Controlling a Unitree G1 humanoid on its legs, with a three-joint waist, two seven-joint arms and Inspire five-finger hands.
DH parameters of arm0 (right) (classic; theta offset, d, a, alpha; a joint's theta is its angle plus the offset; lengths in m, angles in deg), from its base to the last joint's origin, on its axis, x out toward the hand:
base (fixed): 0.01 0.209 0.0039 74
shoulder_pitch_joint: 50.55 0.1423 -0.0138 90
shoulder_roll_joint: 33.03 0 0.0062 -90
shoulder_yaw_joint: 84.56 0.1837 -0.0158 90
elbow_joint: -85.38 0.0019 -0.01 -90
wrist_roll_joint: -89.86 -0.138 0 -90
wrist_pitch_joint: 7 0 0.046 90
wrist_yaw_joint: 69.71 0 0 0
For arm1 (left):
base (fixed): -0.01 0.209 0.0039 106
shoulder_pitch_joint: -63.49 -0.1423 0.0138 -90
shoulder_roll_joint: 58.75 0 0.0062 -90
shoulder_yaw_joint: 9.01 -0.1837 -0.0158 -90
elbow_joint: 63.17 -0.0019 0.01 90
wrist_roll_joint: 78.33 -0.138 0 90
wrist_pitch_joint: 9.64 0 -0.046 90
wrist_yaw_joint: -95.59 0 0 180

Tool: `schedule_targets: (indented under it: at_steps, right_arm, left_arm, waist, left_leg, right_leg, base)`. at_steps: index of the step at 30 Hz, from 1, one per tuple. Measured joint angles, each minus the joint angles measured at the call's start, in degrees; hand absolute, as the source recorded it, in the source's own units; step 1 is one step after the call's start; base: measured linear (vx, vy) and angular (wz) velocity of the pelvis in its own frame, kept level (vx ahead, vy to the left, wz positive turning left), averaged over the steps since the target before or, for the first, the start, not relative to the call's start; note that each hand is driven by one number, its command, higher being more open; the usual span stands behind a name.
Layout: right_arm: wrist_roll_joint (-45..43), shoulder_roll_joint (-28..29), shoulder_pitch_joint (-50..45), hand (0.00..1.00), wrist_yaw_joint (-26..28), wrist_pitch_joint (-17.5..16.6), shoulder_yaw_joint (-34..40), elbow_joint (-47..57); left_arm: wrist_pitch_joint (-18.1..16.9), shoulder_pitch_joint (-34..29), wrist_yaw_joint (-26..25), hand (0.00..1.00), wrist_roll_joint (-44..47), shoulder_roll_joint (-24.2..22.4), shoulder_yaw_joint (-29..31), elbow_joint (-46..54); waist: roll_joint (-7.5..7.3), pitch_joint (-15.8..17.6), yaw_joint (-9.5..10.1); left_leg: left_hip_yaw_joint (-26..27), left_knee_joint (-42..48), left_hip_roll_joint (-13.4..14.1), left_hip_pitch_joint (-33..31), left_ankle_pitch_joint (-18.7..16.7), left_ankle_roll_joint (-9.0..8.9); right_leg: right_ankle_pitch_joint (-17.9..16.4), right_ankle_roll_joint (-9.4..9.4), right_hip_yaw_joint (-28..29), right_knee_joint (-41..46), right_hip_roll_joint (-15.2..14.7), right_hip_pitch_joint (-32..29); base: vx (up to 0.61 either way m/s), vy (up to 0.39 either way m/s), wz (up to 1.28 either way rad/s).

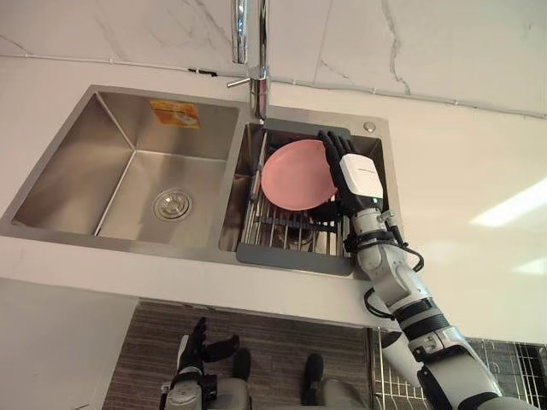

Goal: Walk over to the sink, pick up the cup, carry it to the dishwasher, place the cup inside the dishwasher, then close the dishwasher door

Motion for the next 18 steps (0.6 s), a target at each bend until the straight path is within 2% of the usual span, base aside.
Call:
schedule_targets:
  at_steps: [12,13,18]
  right_arm:
    - [-0.06,-0.34,1.14,1.00,-0.84,-0.02,-0.02,-0.96]
    - [-0.06,-0.34,1.16,0.00,-0.84,-0.04,-0.05,-0.96]
    - [-0.08,-0.41,1.23,0.00,-0.56,-0.04,-0.77,-1.26]
  left_arm:
    - [-0.04,0.47,-0.58,1.00,0.02,-0.01,-0.93,0.05]
    - [-0.04,0.47,-0.58,1.00,0.02,-0.02,-0.93,0.07]
    - [-0.16,0.47,-0.58,1.00,0.03,-0.02,-0.92,0.13]
  waist:
    - [0.25,0.96,0.13]
    - [0.30,0.99,0.14]
    - [0.46,1.17,0.17]
  left_leg:
    - [0.01,-0.12,0.05,0.11,0.20,-0.14]
    - [0.00,-0.12,0.06,0.11,0.21,-0.15]
    - [-0.05,-0.12,0.07,0.07,0.21,-0.15]
  right_leg:
    - [0.05,-0.06,-0.01,0.01,0.09,0.03]
    - [0.05,-0.06,-0.01,0.01,0.07,0.04]
    - [0.05,-0.06,-0.06,0.01,0.04,0.04]
  base:
    - [0.00,0.000,0.00]
    - [0.00,0.000,0.00]
    - [0.00,0.000,0.00]
